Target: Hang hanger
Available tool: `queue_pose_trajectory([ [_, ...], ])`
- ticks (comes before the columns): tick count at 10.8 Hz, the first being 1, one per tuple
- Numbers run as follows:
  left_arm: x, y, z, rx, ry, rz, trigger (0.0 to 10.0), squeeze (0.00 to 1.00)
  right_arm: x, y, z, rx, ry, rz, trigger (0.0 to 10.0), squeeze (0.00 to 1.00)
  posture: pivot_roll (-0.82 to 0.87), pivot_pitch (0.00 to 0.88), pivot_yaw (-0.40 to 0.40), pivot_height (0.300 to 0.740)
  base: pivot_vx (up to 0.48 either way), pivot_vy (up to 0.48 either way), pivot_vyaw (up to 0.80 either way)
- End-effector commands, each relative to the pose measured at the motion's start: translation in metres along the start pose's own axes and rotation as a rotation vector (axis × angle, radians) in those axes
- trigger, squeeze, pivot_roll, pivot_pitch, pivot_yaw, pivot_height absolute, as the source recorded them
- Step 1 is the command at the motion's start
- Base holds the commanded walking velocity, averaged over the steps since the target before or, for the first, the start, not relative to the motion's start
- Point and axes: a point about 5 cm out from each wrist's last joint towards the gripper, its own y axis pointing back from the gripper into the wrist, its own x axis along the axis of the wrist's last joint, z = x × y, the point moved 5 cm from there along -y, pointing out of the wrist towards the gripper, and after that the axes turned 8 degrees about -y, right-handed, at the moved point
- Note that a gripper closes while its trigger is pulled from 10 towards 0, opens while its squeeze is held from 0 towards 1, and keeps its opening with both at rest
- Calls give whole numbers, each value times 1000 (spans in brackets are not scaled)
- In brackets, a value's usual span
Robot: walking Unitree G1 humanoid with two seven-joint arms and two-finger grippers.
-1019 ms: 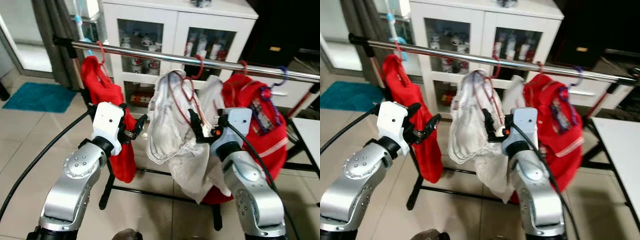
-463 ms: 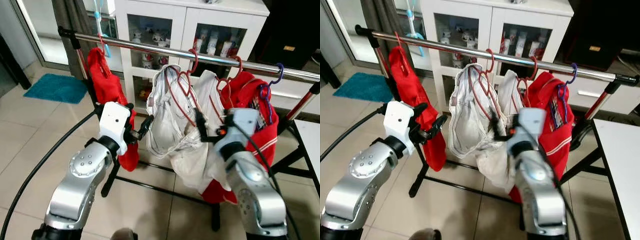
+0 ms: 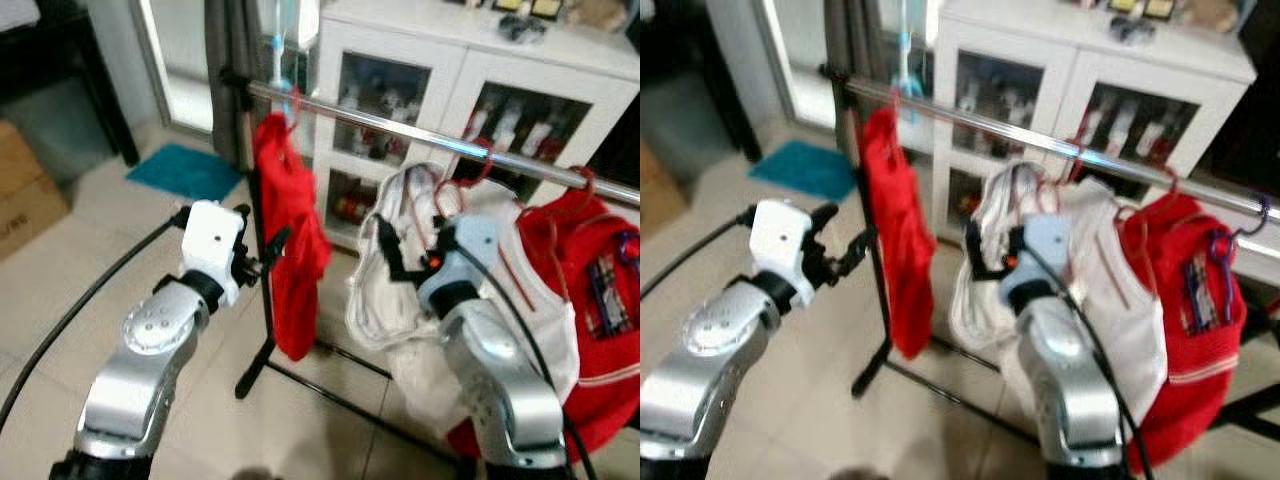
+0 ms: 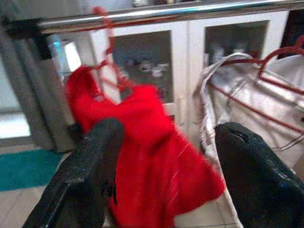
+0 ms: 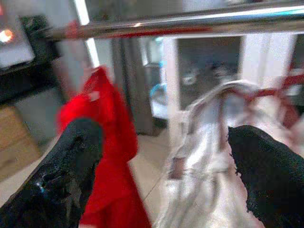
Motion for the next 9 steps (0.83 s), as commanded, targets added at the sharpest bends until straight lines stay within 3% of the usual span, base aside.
queue_pose_trajectory([
  [1,3,-1,12,-46,4,14,10000,0,9,2,15,-57,40,32,10000,1000,72,21,-29,740,0,0,0],
  [3,6,3,19,-109,21,32,10000,0,19,13,24,-37,90,25,10000,1000,72,25,-37,740,0,0,0],
  [5,7,9,33,-279,-2,49,10000,0,26,18,47,-87,119,1,10000,1000,66,35,-38,740,0,0,0],
  [6,3,14,43,-401,-30,23,10000,0,24,13,55,-110,128,-34,10000,1000,63,40,-31,740,0,0,0],
  [8,-1,27,52,-567,-20,-14,10000,0,11,-4,54,-84,120,-153,10000,992,60,44,-27,740,0,0,0],
  [9,-5,34,53,-623,-14,-38,10000,0,5,-13,51,-57,46,-214,10000,0,62,47,-31,740,0,0,0],
])
